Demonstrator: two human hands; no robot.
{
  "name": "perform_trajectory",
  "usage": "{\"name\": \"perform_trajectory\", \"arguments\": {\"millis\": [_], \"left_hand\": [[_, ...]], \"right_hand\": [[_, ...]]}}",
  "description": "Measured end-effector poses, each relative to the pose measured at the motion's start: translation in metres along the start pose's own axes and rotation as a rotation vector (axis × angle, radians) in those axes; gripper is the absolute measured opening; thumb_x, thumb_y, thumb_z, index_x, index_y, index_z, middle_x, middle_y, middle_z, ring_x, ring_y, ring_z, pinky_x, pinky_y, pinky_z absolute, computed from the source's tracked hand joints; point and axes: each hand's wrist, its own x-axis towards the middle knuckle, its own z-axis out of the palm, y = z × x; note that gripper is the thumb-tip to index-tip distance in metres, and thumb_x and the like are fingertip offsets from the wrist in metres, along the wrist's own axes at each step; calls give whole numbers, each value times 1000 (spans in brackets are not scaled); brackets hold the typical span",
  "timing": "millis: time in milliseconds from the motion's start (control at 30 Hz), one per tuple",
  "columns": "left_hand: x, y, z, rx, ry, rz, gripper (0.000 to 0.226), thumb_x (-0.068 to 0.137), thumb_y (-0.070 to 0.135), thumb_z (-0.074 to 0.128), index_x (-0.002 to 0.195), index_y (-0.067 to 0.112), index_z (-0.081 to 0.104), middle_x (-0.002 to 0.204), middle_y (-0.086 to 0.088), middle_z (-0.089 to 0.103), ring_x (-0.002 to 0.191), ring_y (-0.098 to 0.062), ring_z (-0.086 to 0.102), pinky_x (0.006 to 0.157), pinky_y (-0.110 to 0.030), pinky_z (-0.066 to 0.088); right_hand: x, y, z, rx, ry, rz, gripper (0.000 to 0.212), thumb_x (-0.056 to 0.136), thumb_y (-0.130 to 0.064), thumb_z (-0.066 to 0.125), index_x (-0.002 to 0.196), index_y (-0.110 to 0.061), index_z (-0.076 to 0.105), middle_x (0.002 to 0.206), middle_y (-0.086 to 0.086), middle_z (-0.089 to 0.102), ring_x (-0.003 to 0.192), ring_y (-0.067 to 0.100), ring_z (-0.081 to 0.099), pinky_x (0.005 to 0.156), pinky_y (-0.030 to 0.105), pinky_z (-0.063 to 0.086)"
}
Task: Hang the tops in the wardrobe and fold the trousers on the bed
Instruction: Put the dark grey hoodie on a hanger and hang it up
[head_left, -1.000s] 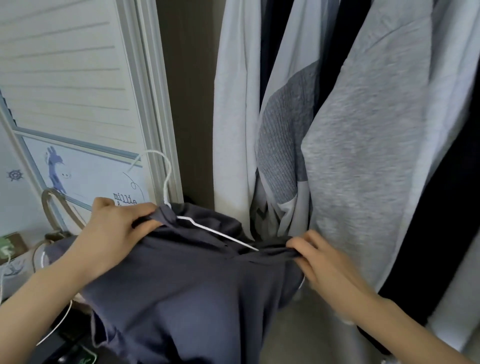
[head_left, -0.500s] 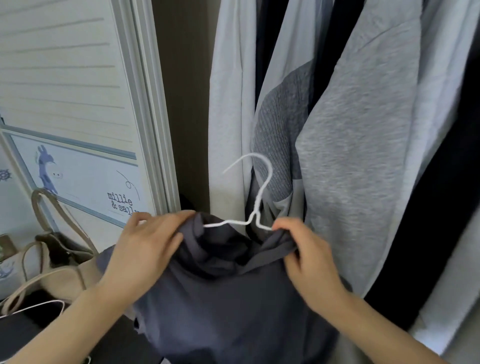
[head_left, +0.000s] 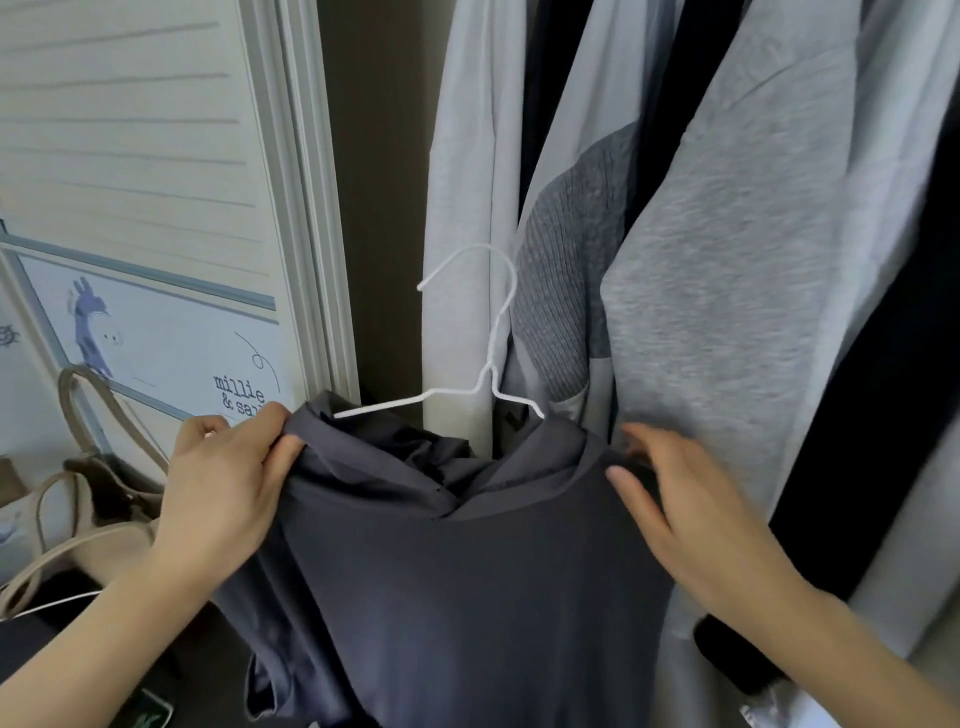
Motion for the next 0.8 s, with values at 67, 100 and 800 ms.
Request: {"name": "perform_trajectory", "arguments": {"millis": [67,100,800], "left_hand": [[1,-4,-2,30,9,3,22,94,33,34,76,20,37,49,11,27,50,-29,36,70,-35,26],[1,-8,-2,58,23,1,22,93,32,35,76,19,38,50,12,26,51,-27,33,69,-35,26],[12,-44,-10,137,47,5,27,93,39,31,74,21,35,45,10,23,46,-26,27,65,-36,28]], "right_hand": [[-1,10,10,65,-68,21,33,94,-62,23,86,-39,44,80,-19,51,77,9,56,67,27,43],[-3,12,12,68,-50,5,31,95,-60,24,78,-37,36,73,-19,45,68,7,51,62,28,41],[25,-5,20,157,90,-29,47,97,-49,30,67,-17,47,65,-8,45,61,9,44,60,22,29]]}}
